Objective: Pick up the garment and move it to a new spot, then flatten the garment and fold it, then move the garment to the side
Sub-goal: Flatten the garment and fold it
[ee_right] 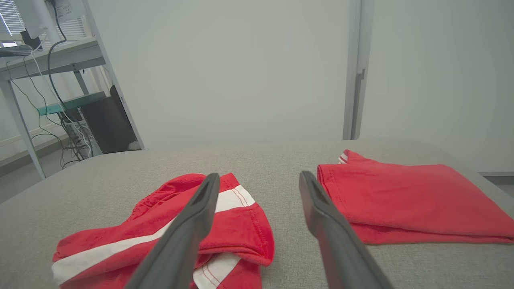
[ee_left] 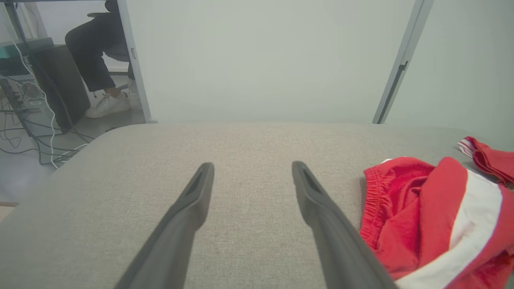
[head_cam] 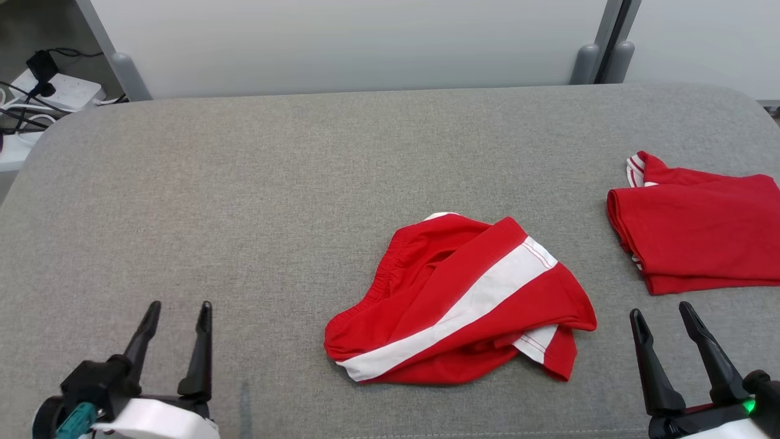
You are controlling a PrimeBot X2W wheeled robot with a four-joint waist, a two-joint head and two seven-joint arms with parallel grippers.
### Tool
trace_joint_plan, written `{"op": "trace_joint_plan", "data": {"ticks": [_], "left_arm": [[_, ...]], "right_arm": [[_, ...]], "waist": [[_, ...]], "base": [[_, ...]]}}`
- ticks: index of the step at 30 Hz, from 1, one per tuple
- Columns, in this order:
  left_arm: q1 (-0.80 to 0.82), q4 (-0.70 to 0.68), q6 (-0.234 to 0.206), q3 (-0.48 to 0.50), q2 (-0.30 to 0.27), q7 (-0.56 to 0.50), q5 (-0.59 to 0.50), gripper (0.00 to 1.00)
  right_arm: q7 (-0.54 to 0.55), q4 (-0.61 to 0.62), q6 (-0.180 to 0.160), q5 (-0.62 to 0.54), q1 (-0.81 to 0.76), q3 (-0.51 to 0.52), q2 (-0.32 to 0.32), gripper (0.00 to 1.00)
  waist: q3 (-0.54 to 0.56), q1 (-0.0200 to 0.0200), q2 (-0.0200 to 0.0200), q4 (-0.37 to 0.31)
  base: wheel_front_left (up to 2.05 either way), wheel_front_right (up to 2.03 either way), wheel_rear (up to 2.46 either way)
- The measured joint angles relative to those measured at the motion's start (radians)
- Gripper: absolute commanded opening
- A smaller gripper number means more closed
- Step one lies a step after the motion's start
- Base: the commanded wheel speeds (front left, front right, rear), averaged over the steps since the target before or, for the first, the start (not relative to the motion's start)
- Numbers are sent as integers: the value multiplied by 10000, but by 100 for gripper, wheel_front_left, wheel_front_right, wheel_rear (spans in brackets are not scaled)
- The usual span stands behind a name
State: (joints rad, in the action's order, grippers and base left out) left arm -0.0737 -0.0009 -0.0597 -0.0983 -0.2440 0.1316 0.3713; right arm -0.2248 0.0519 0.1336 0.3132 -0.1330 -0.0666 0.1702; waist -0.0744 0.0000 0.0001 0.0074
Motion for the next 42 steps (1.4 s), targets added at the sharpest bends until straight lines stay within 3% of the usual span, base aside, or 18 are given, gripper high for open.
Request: {"op": "trace_joint_plan", "data": {"ticks": [2,7,13,30,32,33,37,42], "left_arm": [[54,2,121,-155,-56,-171,0,100],[798,280,995,-1131,-347,-1546,82,100],[1436,972,1707,-2293,-198,-2851,999,100],[3149,3475,1831,-3707,-376,-3425,2794,100],[3271,3659,1831,-3806,-441,-3405,2915,26],[3303,3685,1831,-3879,-489,-3377,3005,0],[3324,3728,1831,-3929,-591,-3133,3254,0],[3328,3448,1789,-3218,-819,-2581,3766,0]], "right_arm": [[0,2,0,-2,3,-6,19,100],[2,23,0,-36,86,-67,94,100],[2,25,0,-58,476,-198,98,100],[-121,-278,0,-12,882,-435,77,100],[-125,-286,0,2,899,-435,61,100],[-132,-290,0,4,914,-416,50,100],[-136,-307,0,42,936,-359,4,100],[-150,-368,0,153,936,-366,2,100]], "waist": [[-34,0,0,24],[-289,0,0,41],[-622,0,0,-213],[-1261,0,0,-1128],[-1287,0,0,-1192],[-1299,0,0,-1212],[-1326,0,0,-1195],[-1295,0,-1,-1014]], "base": [[0,0,0],[0,0,0],[0,0,0],[0,0,0],[0,0,0],[0,0,0],[0,0,0],[0,0,0]]}}
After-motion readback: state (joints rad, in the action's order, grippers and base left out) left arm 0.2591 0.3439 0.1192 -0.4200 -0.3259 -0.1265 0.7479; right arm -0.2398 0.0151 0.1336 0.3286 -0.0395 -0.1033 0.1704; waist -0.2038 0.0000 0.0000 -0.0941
